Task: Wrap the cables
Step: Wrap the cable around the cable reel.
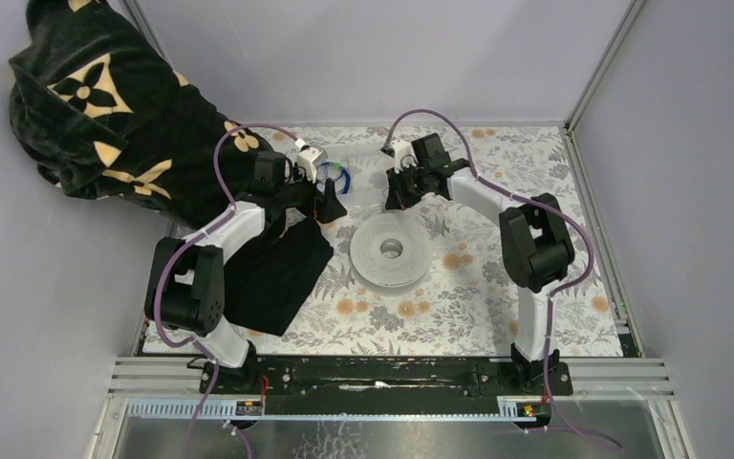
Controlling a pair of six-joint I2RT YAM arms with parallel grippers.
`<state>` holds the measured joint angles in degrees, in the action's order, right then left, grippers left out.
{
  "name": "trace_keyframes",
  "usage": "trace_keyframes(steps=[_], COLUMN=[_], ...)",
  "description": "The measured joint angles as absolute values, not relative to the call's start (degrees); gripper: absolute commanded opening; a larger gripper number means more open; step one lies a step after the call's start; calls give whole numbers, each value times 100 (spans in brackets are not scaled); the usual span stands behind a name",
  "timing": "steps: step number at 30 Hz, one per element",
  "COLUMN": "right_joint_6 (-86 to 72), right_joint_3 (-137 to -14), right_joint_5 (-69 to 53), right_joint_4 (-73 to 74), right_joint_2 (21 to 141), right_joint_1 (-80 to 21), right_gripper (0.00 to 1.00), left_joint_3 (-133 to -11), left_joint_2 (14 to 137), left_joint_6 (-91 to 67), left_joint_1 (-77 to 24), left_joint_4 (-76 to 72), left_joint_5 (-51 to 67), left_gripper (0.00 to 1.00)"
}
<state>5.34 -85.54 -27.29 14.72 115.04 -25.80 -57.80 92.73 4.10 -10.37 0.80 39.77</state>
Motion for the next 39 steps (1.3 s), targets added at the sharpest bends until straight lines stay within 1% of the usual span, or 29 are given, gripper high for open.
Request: trace_keyframes(steps=[8, 15, 18, 22, 25, 32, 39], right_joint_6=[727, 733, 733, 705, 659, 554, 537], right_joint_3=[-8954, -9188, -9225, -9323, -9371, -9437, -9424], right_joint_5=[-2849, -2976, -3072, -3092, -2930, -2134, -1905], right_joint_4=[1632, 1739, 1782, 1839, 1896, 2091, 2233], right_joint_2=[11913, 12149, 12184, 12232, 12234, 12234, 12232], right_joint_1=[-2897, -3105, -3205, -3256, -3271, -3242, -3044], right_gripper=[2, 6, 1, 0, 0, 0, 0], left_joint_3=[-5605, -5450, -5450, -5448, -5439, -5419, -5159], left_joint_2=[9271, 9275, 9395, 9515, 9518, 9406, 9122], left_joint_6=[152, -23, -95, -141, -139, 191, 613], left_joint_1=[-1037, -1037, -1037, -1037, -1037, -1037, -1037], left_joint_4=[-121, -351, -480, -543, -565, -499, -493], left_joint_5=[3830, 3815, 3852, 3854, 3852, 3811, 3813], left_gripper=[96, 96, 96, 96, 96, 97, 97])
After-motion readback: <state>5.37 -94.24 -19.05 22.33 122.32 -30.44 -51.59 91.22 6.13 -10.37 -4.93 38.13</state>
